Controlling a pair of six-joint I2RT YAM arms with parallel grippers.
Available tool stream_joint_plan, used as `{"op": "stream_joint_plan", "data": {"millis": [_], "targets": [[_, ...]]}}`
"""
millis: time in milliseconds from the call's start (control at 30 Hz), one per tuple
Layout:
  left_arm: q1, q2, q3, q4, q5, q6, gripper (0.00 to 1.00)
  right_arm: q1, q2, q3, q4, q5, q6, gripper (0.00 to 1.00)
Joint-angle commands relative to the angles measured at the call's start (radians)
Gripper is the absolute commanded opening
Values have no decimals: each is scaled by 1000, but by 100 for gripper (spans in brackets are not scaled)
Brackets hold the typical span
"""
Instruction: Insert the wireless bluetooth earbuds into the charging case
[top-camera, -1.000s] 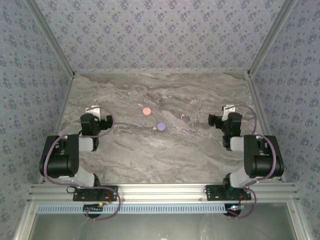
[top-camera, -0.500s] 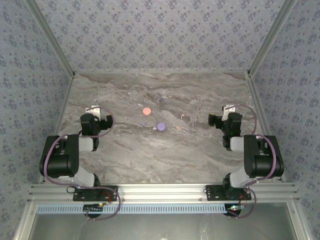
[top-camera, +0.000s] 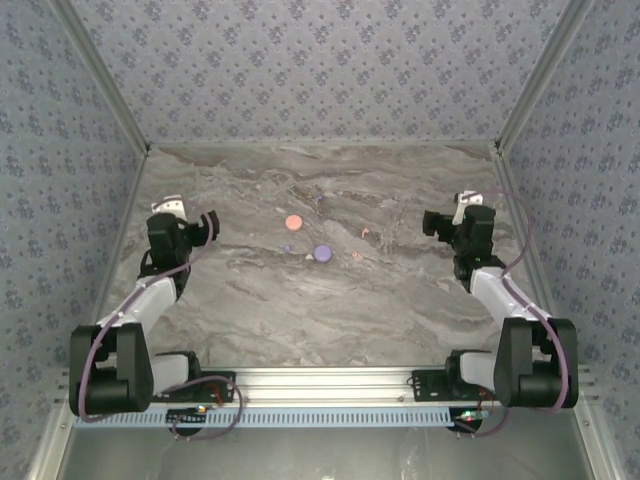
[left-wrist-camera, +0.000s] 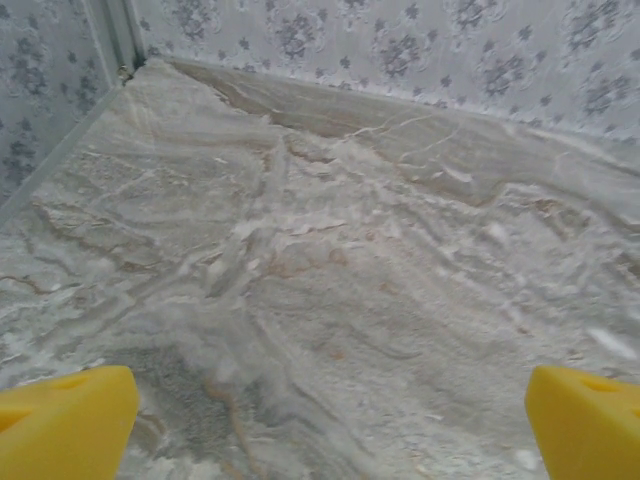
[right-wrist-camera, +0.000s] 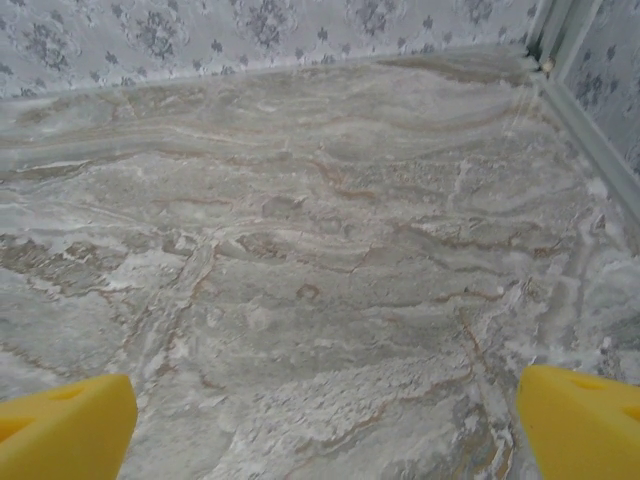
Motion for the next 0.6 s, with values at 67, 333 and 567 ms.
{"op": "stream_joint_plan", "data": {"millis": [67, 333, 567], "targets": [[-77, 44, 162, -300, 111, -107, 99, 21, 32, 102, -281, -106, 130, 100], [-247, 279, 455, -565, 124, -165, 99, 79, 159, 260, -427, -200, 196, 100], [-348, 490, 637, -656, 143, -197, 89, 116, 284, 382, -529, -321, 179, 100]]}}
